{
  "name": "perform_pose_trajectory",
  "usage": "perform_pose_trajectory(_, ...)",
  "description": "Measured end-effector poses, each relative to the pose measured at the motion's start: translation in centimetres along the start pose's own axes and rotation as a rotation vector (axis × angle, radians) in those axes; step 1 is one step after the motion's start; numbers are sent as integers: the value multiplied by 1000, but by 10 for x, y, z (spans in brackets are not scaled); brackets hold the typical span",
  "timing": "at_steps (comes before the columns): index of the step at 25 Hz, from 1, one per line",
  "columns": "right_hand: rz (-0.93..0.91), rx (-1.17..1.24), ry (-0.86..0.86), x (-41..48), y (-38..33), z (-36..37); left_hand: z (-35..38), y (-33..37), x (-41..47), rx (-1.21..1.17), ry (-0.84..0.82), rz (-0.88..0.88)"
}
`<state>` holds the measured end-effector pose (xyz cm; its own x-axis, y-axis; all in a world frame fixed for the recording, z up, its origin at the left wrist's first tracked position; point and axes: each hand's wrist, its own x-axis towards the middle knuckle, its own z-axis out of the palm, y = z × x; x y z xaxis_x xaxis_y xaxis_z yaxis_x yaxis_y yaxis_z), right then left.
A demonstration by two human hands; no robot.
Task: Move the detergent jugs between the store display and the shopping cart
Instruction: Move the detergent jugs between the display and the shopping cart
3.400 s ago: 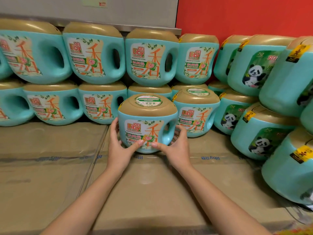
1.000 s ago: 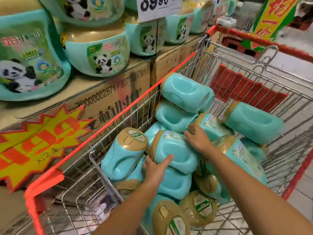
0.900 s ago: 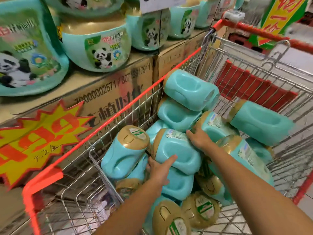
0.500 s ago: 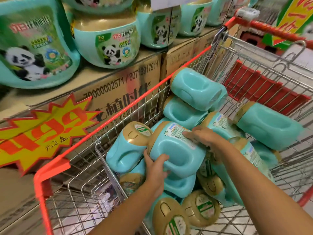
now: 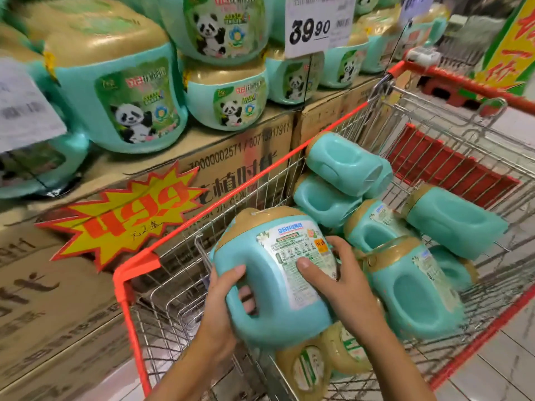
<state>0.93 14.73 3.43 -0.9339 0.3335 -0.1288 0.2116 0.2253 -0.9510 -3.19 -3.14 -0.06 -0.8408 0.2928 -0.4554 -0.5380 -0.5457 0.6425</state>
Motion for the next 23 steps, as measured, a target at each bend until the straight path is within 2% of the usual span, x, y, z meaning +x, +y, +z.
perform_pose_trajectory(3,-66,104,0,-25,-9,33,-21,20,-29,-1,83,132)
perform_pose_trajectory(6,-128,168,-40,-44,-25,71,-45,45,-66,-48,81,183)
perform_pose_trajectory(13,-254,229,-260,-94,-74,178,-128,115,-153,-137,122,311)
perform_pose_trajectory(17,-318,220,-455,-147,-106,258,-199,148,-220,-190,220,444)
perform_pose_trajectory(20,-359,170,-687,-191,-127,324,-263,173,-281,-236,303,627)
perform_pose_trajectory(23,-398,83,-851,-234,-146,389,-320,203,-334,-201,379,765)
